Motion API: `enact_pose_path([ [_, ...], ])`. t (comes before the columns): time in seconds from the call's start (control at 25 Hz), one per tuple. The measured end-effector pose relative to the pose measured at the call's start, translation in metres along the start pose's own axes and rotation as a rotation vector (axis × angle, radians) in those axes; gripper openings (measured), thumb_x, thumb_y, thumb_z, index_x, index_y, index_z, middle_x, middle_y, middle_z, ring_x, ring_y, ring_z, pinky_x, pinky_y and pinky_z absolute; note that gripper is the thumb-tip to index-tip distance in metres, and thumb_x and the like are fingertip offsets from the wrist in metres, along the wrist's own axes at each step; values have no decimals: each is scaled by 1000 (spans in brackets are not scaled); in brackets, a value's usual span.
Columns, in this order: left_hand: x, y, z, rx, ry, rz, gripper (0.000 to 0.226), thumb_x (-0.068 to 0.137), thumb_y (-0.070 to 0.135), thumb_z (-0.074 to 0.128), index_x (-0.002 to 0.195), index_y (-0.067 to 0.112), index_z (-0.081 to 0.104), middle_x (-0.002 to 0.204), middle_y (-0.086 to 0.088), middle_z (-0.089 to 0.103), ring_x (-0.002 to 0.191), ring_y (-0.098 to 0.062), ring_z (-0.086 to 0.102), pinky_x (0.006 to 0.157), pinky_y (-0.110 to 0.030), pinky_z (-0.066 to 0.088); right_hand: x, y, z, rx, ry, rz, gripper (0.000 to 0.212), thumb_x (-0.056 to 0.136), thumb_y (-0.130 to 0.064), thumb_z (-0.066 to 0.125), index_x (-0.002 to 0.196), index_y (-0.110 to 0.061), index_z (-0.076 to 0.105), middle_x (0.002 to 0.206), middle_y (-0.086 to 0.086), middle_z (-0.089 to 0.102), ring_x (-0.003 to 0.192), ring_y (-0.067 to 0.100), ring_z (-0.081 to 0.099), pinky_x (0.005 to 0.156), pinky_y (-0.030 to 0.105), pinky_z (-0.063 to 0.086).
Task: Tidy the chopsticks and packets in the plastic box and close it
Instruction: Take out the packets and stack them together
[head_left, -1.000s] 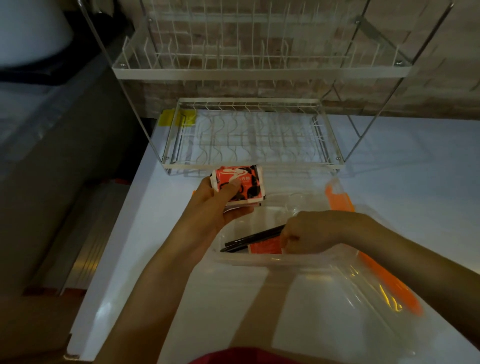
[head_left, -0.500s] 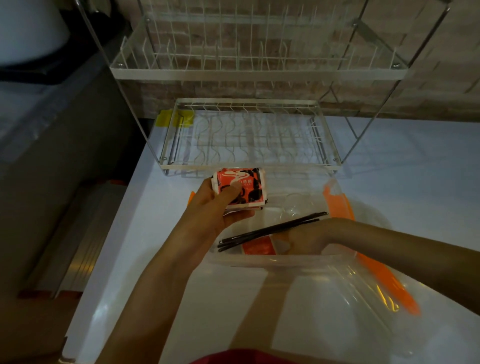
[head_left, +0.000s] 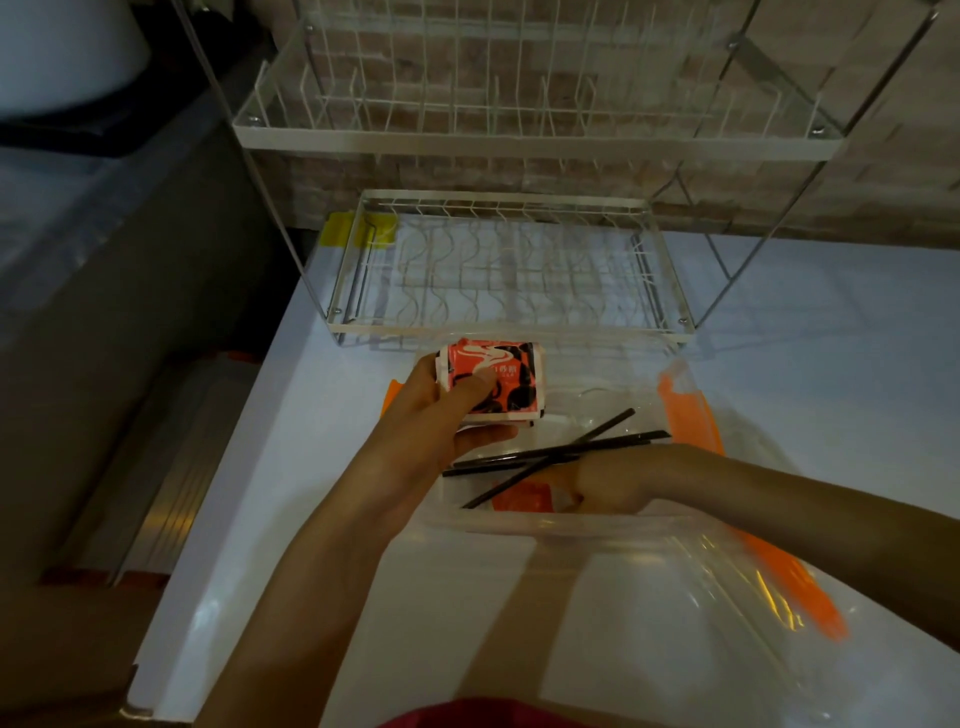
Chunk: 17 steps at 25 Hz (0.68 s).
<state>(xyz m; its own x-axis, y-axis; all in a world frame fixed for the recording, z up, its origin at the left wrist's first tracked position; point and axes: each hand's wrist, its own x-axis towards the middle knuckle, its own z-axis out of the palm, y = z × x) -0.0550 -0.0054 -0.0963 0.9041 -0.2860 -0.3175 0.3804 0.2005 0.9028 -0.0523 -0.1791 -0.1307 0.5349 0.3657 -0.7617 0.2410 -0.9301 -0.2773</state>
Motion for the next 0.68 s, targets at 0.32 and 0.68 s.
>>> enact_pose_path([
  [0.32,1,-2,-2,13,0,19,29,89,14,49,118,15,51,104,-4,66,79,-8,71,59,-16,54,14,2,7,-71,94,7,35,94,-33,42,113,-5,50,110,15,58,86,21,47,67,28,36],
  [0.68,2,-3,-4,37,-4,38,30,89,15,50,118,13,50,105,-5,65,79,-8,70,60,-16,55,-14,-3,-2,-17,360,-99,19,85,-31,57,95,-15,62,74,-10,54,72,10,48,55,18,34],
])
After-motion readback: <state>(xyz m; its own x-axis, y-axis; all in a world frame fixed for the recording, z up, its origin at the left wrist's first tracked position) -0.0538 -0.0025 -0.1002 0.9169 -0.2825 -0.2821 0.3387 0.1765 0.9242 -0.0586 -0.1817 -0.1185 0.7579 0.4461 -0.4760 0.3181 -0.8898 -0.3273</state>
